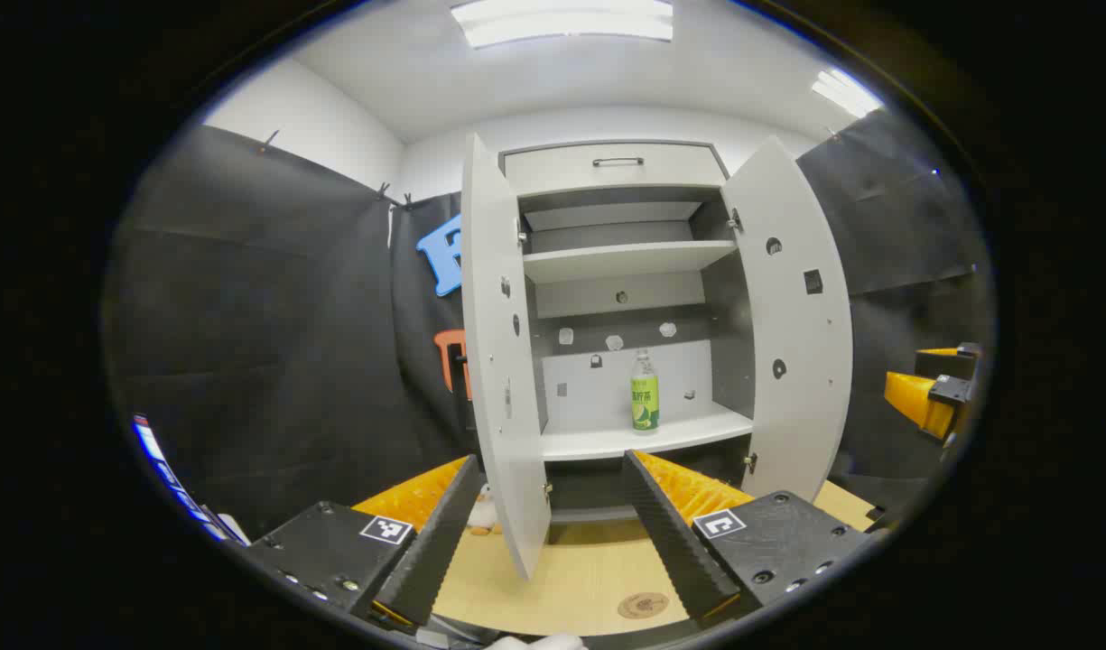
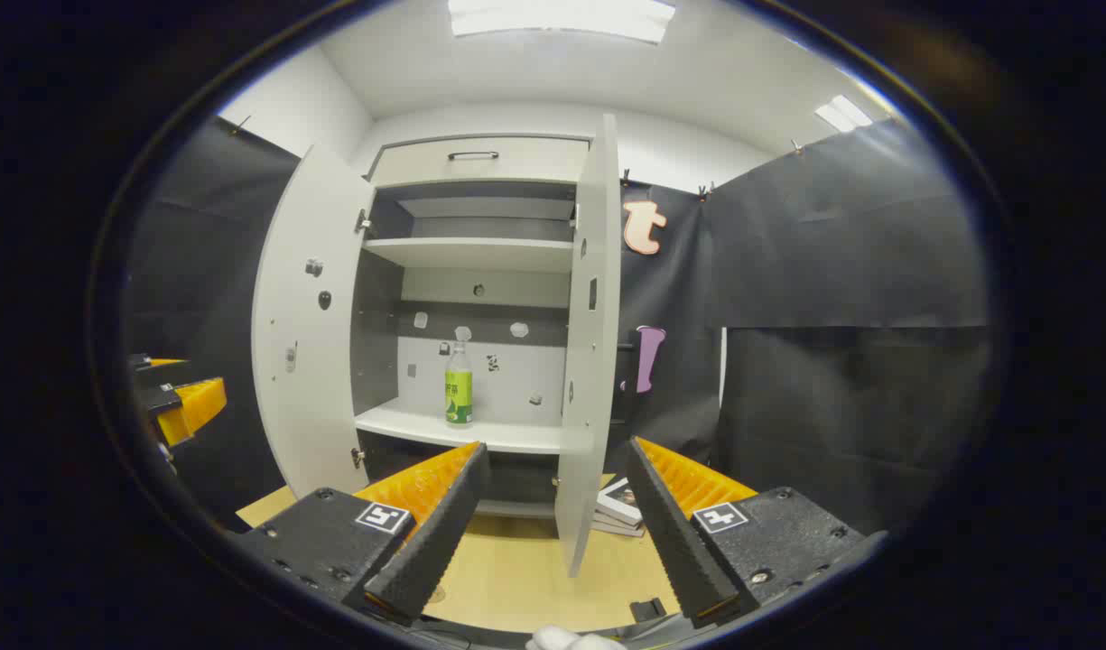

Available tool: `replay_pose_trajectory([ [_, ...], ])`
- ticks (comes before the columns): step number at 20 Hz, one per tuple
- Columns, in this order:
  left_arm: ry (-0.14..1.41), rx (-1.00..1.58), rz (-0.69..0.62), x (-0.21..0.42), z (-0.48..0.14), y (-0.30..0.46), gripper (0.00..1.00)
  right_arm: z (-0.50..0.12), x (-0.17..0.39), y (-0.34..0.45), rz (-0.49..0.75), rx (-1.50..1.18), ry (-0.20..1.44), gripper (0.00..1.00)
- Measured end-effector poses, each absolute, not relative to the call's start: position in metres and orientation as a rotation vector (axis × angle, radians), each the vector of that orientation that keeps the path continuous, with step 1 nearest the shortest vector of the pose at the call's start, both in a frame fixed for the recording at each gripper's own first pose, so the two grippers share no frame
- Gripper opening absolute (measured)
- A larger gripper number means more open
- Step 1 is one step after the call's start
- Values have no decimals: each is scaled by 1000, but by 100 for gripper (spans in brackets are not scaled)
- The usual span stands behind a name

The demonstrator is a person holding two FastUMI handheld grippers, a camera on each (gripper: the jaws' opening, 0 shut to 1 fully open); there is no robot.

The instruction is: Grasp the bottle in the cabinet with the left hand and place it on the coaster, then close the right door with the right hand and the left door with the left hand.

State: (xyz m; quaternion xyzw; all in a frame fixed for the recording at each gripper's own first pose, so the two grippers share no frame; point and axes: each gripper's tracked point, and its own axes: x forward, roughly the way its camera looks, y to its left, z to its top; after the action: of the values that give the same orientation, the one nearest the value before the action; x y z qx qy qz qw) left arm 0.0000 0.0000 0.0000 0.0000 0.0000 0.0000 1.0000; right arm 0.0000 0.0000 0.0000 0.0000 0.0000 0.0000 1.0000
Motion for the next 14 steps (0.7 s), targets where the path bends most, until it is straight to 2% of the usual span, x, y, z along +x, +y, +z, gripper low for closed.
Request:
replay_pose_trajectory([
  [14,5,18,14,11,3,-6,97,3,17,-3,21,7,2,99],
])
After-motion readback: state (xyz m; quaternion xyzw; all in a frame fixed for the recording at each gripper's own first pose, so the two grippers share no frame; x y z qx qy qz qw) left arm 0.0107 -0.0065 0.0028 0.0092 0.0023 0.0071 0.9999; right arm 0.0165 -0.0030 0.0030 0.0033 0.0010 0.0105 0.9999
